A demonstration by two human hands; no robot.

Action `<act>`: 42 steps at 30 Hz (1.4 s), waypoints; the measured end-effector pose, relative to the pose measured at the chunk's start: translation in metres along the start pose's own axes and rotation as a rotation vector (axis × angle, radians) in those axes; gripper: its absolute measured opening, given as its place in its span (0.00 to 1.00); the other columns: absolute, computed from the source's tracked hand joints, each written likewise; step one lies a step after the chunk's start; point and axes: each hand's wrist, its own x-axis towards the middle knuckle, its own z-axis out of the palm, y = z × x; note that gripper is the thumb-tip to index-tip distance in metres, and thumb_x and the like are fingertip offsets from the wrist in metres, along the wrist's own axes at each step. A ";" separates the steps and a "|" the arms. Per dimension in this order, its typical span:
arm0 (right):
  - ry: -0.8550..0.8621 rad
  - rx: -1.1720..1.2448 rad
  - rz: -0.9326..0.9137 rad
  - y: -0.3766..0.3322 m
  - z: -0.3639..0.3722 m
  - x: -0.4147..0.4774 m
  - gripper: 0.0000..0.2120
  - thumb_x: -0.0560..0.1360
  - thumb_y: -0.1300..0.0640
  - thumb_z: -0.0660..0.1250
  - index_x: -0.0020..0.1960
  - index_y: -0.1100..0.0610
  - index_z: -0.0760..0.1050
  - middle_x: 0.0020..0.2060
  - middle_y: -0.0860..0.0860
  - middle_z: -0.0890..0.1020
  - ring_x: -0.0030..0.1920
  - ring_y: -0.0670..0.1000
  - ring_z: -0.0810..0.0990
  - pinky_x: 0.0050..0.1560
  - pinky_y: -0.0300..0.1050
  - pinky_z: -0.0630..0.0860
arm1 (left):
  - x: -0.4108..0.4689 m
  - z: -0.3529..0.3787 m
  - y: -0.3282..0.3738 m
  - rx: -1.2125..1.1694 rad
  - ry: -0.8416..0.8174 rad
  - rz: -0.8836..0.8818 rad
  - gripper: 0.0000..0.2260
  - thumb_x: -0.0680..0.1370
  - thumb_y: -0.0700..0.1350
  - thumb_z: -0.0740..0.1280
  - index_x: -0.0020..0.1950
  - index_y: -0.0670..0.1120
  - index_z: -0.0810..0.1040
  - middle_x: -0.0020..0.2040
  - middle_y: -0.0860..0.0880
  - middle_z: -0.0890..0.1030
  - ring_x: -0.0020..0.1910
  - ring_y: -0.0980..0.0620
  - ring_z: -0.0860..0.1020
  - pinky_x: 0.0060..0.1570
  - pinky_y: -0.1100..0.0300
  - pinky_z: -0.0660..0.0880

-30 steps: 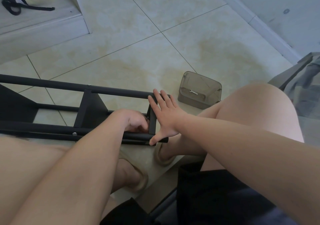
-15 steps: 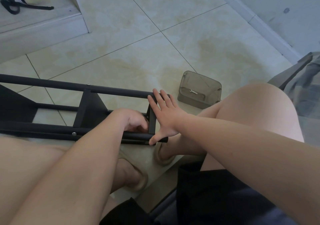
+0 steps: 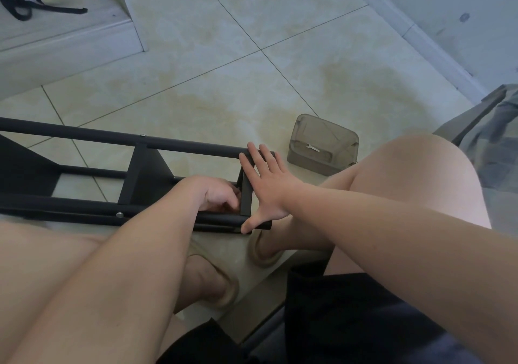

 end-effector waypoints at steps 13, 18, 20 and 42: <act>-0.009 0.009 -0.003 0.000 0.000 0.000 0.75 0.58 0.18 0.66 0.80 0.59 0.28 0.77 0.60 0.28 0.77 0.64 0.27 0.78 0.63 0.35 | -0.007 0.001 0.007 0.034 0.034 -0.103 0.14 0.73 0.37 0.69 0.57 0.33 0.81 0.47 0.38 0.79 0.50 0.41 0.78 0.69 0.42 0.70; -0.009 0.006 0.000 -0.001 -0.001 0.000 0.75 0.58 0.17 0.66 0.80 0.59 0.28 0.77 0.61 0.28 0.77 0.64 0.27 0.78 0.63 0.35 | -0.008 0.001 0.009 0.059 0.046 -0.092 0.15 0.74 0.37 0.69 0.59 0.34 0.81 0.49 0.38 0.80 0.50 0.41 0.78 0.67 0.43 0.71; -0.011 0.006 -0.001 -0.001 0.000 0.000 0.75 0.58 0.17 0.66 0.80 0.59 0.28 0.77 0.61 0.28 0.77 0.64 0.27 0.78 0.63 0.35 | -0.008 0.000 0.009 0.072 0.049 -0.086 0.14 0.73 0.37 0.69 0.59 0.36 0.82 0.52 0.37 0.81 0.53 0.40 0.80 0.68 0.42 0.72; -0.015 0.002 -0.009 0.001 0.000 0.003 0.74 0.58 0.17 0.65 0.80 0.59 0.28 0.77 0.61 0.27 0.77 0.64 0.27 0.78 0.63 0.34 | 0.002 -0.003 0.002 -0.039 -0.133 -0.062 0.13 0.78 0.33 0.62 0.60 0.40 0.80 0.58 0.39 0.81 0.65 0.36 0.76 0.72 0.44 0.67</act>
